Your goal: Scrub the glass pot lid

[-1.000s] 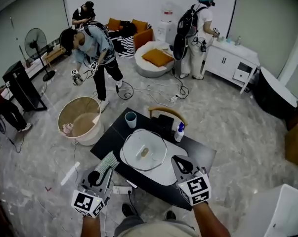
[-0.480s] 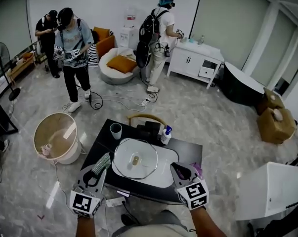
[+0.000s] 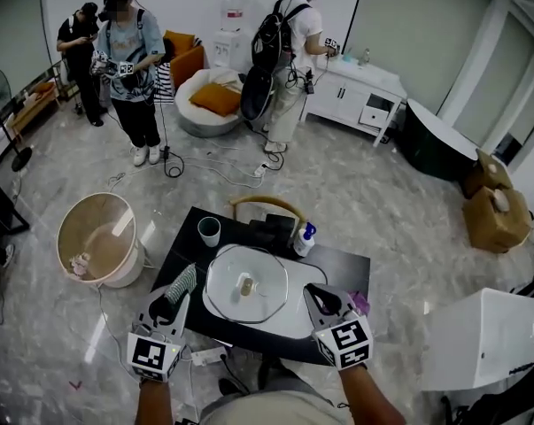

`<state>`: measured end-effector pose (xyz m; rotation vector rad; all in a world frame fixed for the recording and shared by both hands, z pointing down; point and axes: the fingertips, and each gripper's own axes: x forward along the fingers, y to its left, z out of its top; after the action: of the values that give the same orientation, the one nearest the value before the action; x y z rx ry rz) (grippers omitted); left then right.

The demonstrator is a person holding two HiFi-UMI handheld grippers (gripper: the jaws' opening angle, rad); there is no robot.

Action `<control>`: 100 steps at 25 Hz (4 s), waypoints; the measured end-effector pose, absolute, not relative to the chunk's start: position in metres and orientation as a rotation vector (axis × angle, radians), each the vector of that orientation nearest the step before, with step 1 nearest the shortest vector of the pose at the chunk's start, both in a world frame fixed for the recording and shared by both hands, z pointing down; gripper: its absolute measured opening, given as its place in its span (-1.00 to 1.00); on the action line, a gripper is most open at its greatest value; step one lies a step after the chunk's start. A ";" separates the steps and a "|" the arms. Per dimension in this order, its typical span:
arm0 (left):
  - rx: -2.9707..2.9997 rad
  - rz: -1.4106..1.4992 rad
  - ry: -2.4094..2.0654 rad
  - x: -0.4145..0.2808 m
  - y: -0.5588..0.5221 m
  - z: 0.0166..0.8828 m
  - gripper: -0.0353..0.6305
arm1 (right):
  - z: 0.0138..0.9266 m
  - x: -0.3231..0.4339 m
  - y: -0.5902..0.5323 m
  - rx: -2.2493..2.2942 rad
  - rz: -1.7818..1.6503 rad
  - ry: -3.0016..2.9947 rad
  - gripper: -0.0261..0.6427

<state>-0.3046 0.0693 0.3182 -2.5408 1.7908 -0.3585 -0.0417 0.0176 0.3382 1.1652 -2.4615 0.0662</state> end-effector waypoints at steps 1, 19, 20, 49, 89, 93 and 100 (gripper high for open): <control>-2.539 -0.373 1.806 -0.307 0.063 0.320 -0.63 | 0.339 -0.047 0.007 1.150 0.069 -2.475 -0.84; -2.492 -0.770 1.953 -0.292 -0.072 0.458 -0.63 | 0.436 -0.050 -0.111 0.949 0.232 -2.445 -0.84; -2.497 -0.797 1.954 -0.290 -0.081 0.470 -0.63 | 0.444 -0.048 -0.116 0.946 0.242 -2.435 -0.84; -2.589 -1.387 1.682 -0.166 -0.172 0.666 -0.63 | 0.562 0.048 -0.140 1.019 0.524 -2.283 -0.84; -2.464 -1.523 1.757 -0.229 -0.140 0.663 -0.64 | 0.567 0.040 -0.140 1.009 0.523 -2.282 -0.84; -2.342 -1.591 1.804 -0.266 -0.138 0.655 -0.64 | 0.568 0.038 -0.141 1.008 0.522 -2.283 -0.84; -2.332 -1.599 1.808 -0.267 -0.136 0.654 -0.64 | 0.568 0.036 -0.142 1.002 0.521 -2.284 -0.84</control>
<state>-0.2667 -0.1358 0.6541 -2.3321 1.8082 -1.5994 0.0361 -0.1416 0.5678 1.0018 -2.2840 0.5209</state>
